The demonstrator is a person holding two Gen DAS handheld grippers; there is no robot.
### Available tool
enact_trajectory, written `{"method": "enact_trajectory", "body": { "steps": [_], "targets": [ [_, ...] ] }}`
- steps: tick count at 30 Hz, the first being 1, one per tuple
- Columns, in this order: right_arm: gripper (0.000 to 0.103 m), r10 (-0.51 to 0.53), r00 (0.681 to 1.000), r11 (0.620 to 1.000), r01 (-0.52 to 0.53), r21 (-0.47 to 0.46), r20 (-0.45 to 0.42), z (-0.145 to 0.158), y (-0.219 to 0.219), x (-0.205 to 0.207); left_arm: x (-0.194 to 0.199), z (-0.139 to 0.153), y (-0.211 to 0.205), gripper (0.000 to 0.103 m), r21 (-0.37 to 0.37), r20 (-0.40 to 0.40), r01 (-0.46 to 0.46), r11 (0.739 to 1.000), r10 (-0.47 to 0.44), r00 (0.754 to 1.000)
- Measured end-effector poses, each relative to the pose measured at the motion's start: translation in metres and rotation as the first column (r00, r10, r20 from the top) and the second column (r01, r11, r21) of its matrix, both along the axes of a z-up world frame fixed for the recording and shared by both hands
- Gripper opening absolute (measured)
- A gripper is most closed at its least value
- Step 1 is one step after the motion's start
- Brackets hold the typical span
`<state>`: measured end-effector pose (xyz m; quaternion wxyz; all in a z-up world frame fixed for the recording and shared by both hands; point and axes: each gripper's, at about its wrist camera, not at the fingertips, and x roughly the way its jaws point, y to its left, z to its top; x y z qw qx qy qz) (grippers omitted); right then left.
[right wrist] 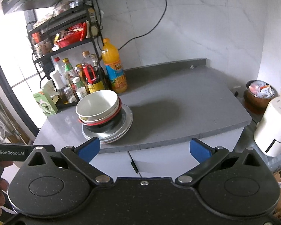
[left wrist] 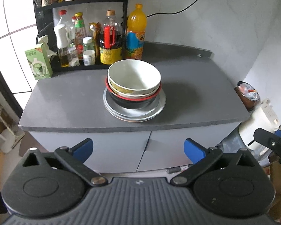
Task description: Organize plates and bowls
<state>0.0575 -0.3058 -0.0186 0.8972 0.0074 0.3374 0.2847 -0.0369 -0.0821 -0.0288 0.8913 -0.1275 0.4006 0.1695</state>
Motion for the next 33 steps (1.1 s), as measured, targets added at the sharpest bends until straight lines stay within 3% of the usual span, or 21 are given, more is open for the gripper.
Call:
{"method": "enact_trajectory", "body": {
  "steps": [13,33],
  "targets": [
    [0.103,-0.071,0.997,0.997,0.072,0.011,-0.036,-0.008,-0.011,-0.038,-0.031,-0.007,0.000,0.102,0.042,0.013,0.068,0.997,-0.069,0.998],
    [0.103,-0.135,0.990,0.991,0.134,-0.027,-0.034,-0.017,-0.037,-0.043,-0.025,-0.022,-0.025,0.102,0.023,-0.007,0.117,0.993,-0.117,0.993]
  ]
}}
